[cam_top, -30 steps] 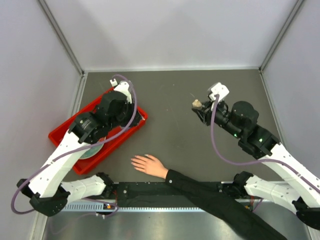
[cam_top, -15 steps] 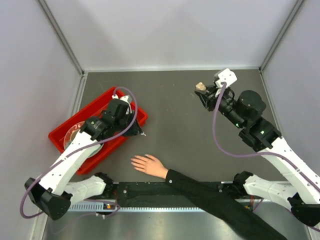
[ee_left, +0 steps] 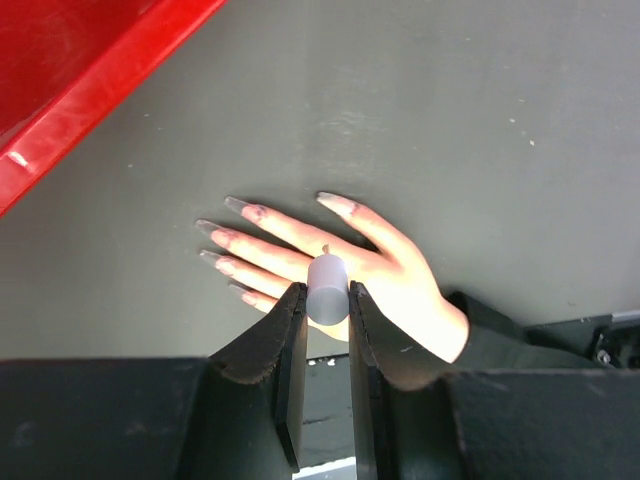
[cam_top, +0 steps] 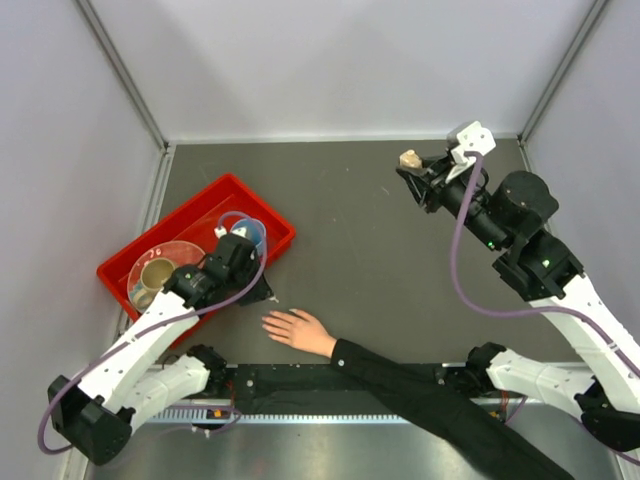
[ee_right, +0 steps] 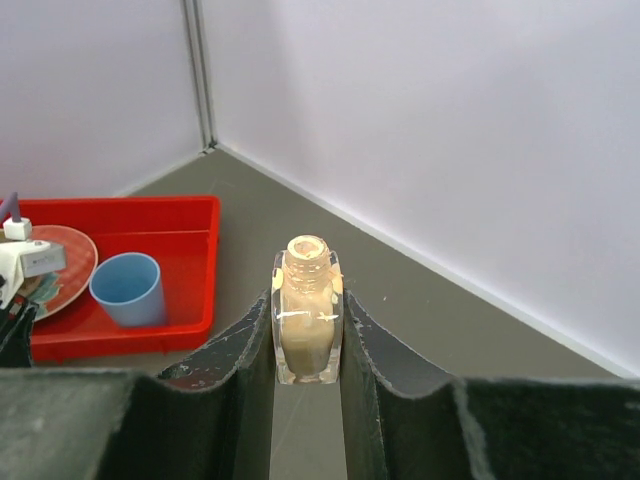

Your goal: Paint the nails

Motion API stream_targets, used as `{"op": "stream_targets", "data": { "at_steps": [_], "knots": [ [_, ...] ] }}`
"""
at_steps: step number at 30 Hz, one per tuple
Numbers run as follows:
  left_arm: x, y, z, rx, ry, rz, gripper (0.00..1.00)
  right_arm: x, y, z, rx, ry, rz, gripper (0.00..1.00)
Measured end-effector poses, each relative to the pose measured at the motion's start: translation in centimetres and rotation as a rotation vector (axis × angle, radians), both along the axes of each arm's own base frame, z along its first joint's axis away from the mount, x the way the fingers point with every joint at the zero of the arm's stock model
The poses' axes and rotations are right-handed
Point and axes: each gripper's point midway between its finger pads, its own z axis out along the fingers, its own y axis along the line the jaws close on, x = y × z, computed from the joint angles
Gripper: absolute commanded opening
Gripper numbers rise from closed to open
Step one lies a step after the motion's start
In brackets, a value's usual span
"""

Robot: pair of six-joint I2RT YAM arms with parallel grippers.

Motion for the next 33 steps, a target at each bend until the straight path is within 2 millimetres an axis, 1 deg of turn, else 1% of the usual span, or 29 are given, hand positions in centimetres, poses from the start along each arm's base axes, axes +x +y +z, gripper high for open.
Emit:
{"op": "stream_targets", "data": {
  "at_steps": [3, 9, 13, 19, 33],
  "knots": [
    [0.0, 0.5, -0.4, 0.013, -0.001, 0.026, 0.0, 0.4, 0.5, -0.7, -0.01, 0.025, 0.005, 0.0],
    [0.3, 1.2, -0.7, 0.027, -0.011, 0.098, 0.0, 1.1, 1.6, -2.1, -0.044, 0.072, 0.027, 0.0],
    [0.1, 1.7, -1.2, 0.032, -0.005, 0.135, 0.0, 1.2, 1.7, -2.0, -0.045, 0.072, 0.033, 0.0],
    [-0.6, 2.2, -2.6, 0.046, 0.037, 0.166, 0.0, 1.1, 1.9, -1.9, -0.041, 0.075, 0.039, 0.0],
    [-1.3, 2.6, -4.3, 0.074, 0.083, 0.176, 0.0, 1.4, 2.1, -2.0, -0.029, 0.087, 0.036, 0.0]
  ]
}}
